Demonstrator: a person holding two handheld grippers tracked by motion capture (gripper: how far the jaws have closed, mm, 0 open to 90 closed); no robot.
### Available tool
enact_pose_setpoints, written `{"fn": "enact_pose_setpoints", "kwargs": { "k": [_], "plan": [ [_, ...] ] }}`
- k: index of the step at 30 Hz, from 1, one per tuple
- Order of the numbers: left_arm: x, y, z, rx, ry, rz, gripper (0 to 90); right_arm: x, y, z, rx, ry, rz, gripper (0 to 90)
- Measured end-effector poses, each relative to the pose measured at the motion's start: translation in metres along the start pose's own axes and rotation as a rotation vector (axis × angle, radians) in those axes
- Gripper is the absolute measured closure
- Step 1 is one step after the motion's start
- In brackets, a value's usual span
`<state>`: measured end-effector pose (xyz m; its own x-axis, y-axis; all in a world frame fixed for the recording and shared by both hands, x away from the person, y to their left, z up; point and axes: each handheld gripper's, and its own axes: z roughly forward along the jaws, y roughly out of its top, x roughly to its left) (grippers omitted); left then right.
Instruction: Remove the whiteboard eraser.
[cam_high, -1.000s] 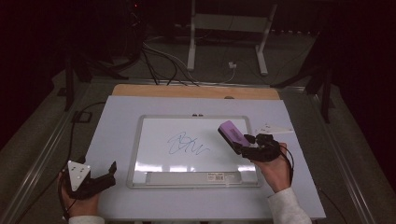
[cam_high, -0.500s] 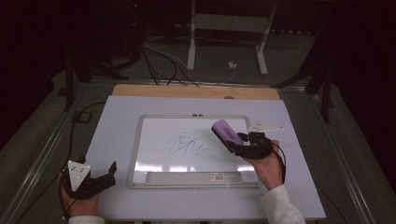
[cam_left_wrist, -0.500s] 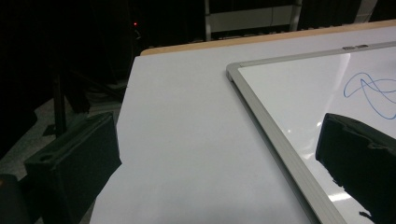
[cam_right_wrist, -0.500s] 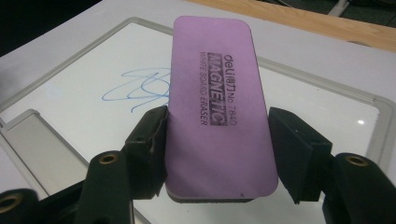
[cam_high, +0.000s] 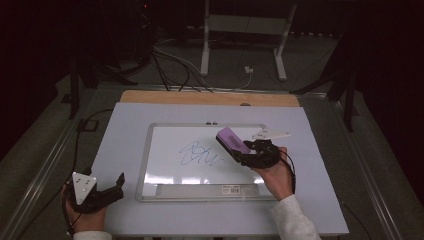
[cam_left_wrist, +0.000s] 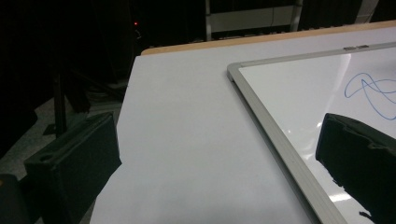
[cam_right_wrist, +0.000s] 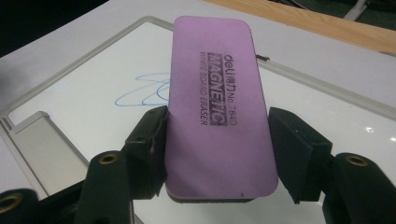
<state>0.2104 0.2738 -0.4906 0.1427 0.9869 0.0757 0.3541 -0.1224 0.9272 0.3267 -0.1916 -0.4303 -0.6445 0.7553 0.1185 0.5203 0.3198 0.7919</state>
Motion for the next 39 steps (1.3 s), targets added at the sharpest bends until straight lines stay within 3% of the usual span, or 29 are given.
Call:
{"fn": "enact_pose_setpoints", "kwargs": {
  "k": [15,39],
  "plan": [
    [0.001,0.000,0.000,0.002,-0.004,0.004,0.5,0.016,0.004,0.028,0.030,0.012,-0.056,40.9],
    [0.002,0.000,0.000,-0.004,-0.003,0.003,0.5,0.028,-0.001,0.063,0.087,0.016,-0.099,40.8]
  ]
}}
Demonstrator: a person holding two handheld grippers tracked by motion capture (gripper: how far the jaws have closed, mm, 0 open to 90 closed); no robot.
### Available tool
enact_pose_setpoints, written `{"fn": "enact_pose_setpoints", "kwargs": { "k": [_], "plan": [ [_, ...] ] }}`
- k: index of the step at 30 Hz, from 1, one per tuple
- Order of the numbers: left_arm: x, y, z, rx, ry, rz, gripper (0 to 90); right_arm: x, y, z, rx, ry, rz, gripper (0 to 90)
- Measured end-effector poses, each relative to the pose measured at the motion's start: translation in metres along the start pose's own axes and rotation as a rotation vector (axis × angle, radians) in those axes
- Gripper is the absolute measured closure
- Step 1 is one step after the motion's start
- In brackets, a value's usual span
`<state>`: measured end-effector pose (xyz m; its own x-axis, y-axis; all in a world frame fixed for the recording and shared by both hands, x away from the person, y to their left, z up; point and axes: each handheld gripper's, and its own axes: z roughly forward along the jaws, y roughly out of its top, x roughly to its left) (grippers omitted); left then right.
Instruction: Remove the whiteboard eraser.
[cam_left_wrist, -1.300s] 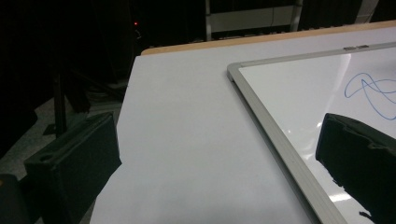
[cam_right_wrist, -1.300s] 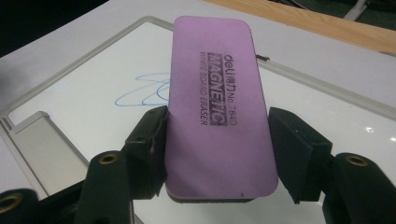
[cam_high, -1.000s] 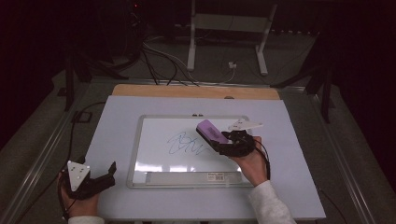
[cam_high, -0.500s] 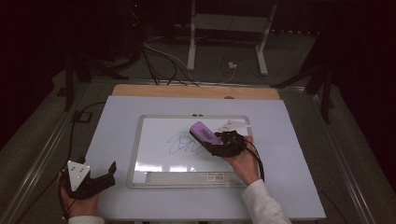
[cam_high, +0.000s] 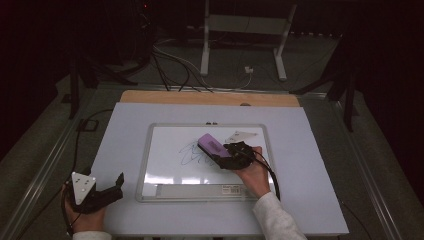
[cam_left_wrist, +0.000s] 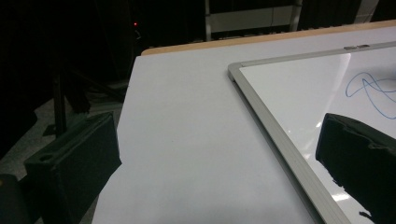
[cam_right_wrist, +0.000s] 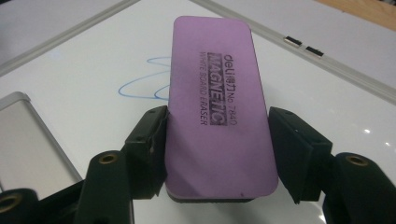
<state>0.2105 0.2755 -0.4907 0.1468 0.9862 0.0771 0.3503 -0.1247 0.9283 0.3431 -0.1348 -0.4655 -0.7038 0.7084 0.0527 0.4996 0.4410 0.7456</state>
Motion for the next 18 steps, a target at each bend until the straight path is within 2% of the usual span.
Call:
{"fn": "enact_pose_setpoints", "kwargs": {
  "k": [13,18],
  "plan": [
    [0.000,0.000,0.000,-0.001,0.000,0.002,0.5,0.009,-0.006,0.011,0.043,0.023,-0.038,40.8],
    [0.000,0.000,0.000,-0.002,0.000,0.001,0.5,0.015,-0.011,0.013,0.072,0.018,-0.075,40.8]
  ]
}}
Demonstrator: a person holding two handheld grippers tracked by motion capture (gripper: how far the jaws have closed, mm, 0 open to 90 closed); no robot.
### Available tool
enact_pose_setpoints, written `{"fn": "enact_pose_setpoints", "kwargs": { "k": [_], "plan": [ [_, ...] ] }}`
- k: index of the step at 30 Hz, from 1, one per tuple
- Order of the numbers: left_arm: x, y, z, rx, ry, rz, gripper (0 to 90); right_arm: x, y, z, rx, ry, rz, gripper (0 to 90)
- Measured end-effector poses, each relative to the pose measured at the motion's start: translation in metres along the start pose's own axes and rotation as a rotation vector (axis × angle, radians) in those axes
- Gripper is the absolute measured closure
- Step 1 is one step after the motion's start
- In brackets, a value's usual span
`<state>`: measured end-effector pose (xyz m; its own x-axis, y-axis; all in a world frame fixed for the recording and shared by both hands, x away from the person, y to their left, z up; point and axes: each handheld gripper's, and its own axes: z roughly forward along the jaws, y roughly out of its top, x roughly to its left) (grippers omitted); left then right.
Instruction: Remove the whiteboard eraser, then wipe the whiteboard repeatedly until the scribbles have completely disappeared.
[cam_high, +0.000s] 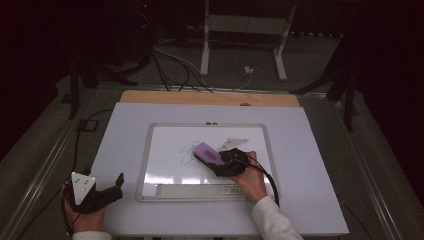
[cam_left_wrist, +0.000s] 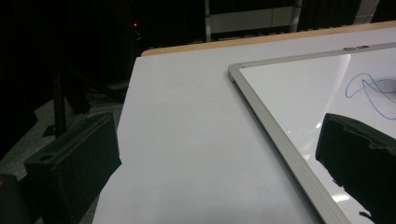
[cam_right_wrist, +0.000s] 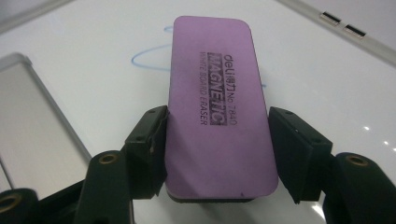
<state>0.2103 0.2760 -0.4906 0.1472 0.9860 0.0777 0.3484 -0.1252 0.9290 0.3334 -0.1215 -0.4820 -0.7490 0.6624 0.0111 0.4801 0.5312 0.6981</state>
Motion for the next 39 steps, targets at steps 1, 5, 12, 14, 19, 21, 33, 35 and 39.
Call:
{"fn": "enact_pose_setpoints", "kwargs": {
  "k": [1,5,12,14,19,21,33,35,39],
  "plan": [
    [0.000,0.000,0.000,0.000,0.000,0.000,0.5,0.001,-0.001,0.001,0.005,0.000,-0.004,40.8],
    [0.000,0.000,0.000,-0.001,0.001,0.001,0.5,0.004,-0.004,0.004,0.027,-0.008,-0.019,40.8],
    [0.000,0.000,0.000,-0.001,0.001,-0.001,0.5,0.007,-0.013,0.010,0.051,-0.020,-0.038,40.5],
    [-0.001,0.000,0.000,0.001,0.001,0.000,0.5,0.007,-0.013,0.011,0.058,-0.017,-0.027,38.5],
    [-0.001,0.000,0.001,0.004,-0.001,0.002,0.5,0.005,-0.009,0.014,0.074,-0.020,0.012,22.8],
    [-0.001,0.000,0.000,0.004,-0.001,0.002,0.5,0.004,-0.006,0.015,0.053,0.011,0.037,20.6],
    [0.000,0.000,0.001,0.003,-0.003,-0.001,0.5,0.006,0.006,0.032,0.049,0.020,0.052,39.7],
    [0.000,0.000,0.001,0.003,-0.003,-0.001,0.5,0.008,0.006,0.032,0.056,0.009,0.039,40.7],
    [-0.001,0.000,0.001,0.005,-0.004,0.001,0.5,0.008,0.005,0.029,0.074,0.019,0.022,41.0]
  ]
}}
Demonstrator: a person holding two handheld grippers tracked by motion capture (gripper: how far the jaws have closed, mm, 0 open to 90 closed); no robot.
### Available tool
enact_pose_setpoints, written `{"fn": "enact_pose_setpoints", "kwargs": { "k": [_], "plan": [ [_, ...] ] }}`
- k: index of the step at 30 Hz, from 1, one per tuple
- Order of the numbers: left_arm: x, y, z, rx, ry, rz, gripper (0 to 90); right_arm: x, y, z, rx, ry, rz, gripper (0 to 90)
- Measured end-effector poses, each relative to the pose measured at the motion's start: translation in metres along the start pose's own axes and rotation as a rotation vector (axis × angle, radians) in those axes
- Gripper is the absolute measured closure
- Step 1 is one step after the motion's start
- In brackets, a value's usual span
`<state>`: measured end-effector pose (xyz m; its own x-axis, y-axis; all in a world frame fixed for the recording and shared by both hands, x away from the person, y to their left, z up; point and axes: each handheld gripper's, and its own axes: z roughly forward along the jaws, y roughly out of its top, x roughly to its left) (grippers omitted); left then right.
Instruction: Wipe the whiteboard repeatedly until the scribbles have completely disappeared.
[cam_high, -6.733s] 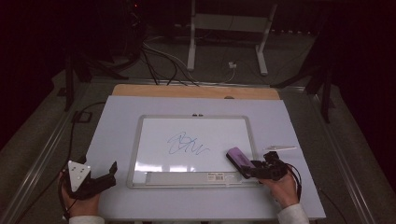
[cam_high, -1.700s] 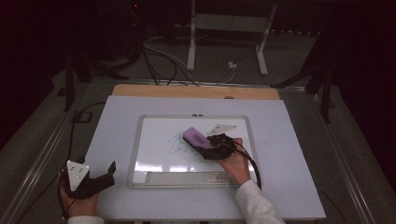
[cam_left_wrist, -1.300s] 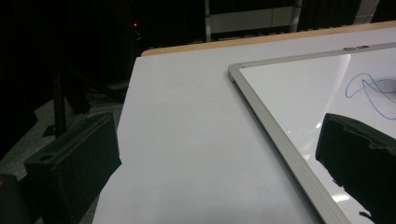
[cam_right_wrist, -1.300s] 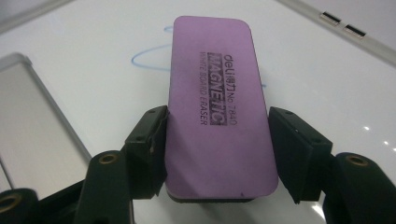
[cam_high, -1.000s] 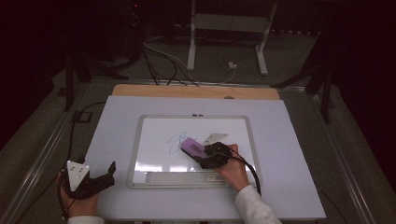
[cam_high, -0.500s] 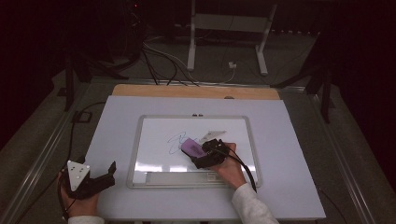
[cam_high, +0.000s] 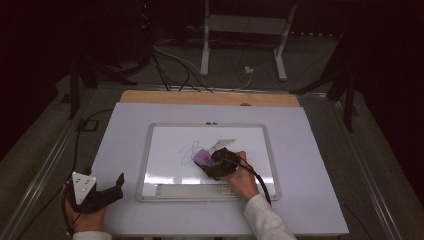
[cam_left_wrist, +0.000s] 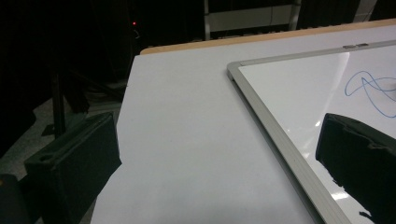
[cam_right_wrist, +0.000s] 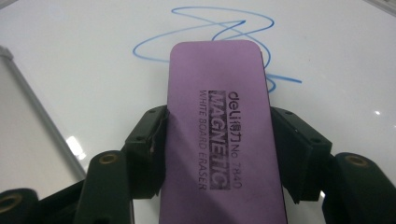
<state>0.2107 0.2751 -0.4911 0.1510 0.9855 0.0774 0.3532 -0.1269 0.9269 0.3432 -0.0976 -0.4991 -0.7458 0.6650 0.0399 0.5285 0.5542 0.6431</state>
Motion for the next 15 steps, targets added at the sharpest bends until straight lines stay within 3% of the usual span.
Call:
{"fn": "enact_pose_setpoints", "kwargs": {
  "k": [3,6,11,13,15],
  "plan": [
    [0.000,0.000,0.000,0.000,0.001,0.001,0.5,-0.003,-0.001,-0.002,0.010,-0.018,0.013,41.1],
    [0.000,0.000,-0.001,-0.003,0.002,-0.001,0.5,-0.011,-0.002,-0.004,0.018,-0.069,0.058,41.2],
    [0.001,0.000,-0.001,-0.003,0.002,-0.004,0.5,-0.041,-0.009,-0.011,0.017,-0.199,0.199,41.2],
    [0.000,0.000,0.000,-0.002,0.001,-0.002,0.5,-0.048,-0.011,-0.013,0.016,-0.225,0.246,41.3],
    [-0.001,0.000,0.000,-0.001,0.000,0.001,0.5,-0.043,-0.009,-0.012,0.023,-0.230,0.229,41.3]
  ]
}}
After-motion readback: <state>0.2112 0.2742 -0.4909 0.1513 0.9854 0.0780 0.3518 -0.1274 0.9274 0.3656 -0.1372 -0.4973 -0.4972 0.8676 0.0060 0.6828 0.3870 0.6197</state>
